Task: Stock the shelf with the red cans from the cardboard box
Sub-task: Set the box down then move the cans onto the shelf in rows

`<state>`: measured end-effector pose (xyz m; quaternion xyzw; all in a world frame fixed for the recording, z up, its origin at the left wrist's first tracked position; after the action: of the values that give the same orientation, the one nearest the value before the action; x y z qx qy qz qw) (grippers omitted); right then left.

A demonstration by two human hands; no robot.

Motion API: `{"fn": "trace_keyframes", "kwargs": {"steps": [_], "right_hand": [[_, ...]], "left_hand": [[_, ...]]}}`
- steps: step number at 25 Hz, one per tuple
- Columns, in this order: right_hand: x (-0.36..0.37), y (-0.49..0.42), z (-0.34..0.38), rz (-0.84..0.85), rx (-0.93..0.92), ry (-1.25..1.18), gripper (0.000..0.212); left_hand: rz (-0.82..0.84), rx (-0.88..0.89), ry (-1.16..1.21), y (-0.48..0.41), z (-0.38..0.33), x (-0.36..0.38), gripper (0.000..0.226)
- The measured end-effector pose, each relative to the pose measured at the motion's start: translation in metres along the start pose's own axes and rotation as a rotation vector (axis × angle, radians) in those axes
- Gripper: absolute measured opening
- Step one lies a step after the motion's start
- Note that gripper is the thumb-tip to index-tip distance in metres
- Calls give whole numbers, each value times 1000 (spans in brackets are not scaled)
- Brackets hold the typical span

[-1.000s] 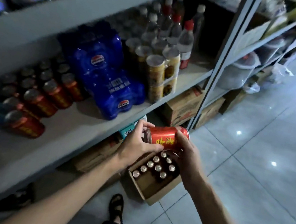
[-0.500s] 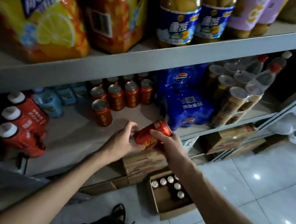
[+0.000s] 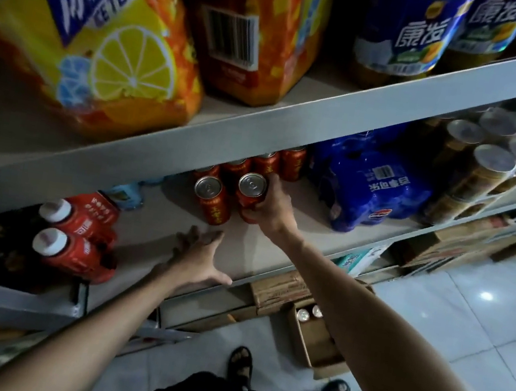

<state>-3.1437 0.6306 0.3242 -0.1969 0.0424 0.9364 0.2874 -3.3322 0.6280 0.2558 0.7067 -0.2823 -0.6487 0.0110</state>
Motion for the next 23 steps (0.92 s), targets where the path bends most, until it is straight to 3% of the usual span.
{"fn": "trace_keyframes", "kwargs": {"steps": [6, 10, 14, 23], "right_hand": [[19, 3, -8, 46, -70, -51, 84], [23, 9, -22, 3, 0, 44, 80], [24, 5, -25, -47, -20, 148, 67], [31, -13, -12, -18, 1, 214, 59]], "left_hand": [[48, 50, -146, -10, -12, -7, 130], [65, 46, -185, -12, -13, -6, 130], [77, 60, -160, -12, -17, -8, 129], [80, 38, -103, -8, -14, -8, 129]]}}
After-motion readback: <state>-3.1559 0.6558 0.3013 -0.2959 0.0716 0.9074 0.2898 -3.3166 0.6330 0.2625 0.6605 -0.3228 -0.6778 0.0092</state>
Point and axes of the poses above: each hand's wrist, its own y-axis away from the middle knuckle, its own x-axis out of the palm, z = x × y, the point moved 7 cm from there along -y, towards the middle knuckle, and after that the axes turned 15 degrees about -z, right-handed, at the moved point
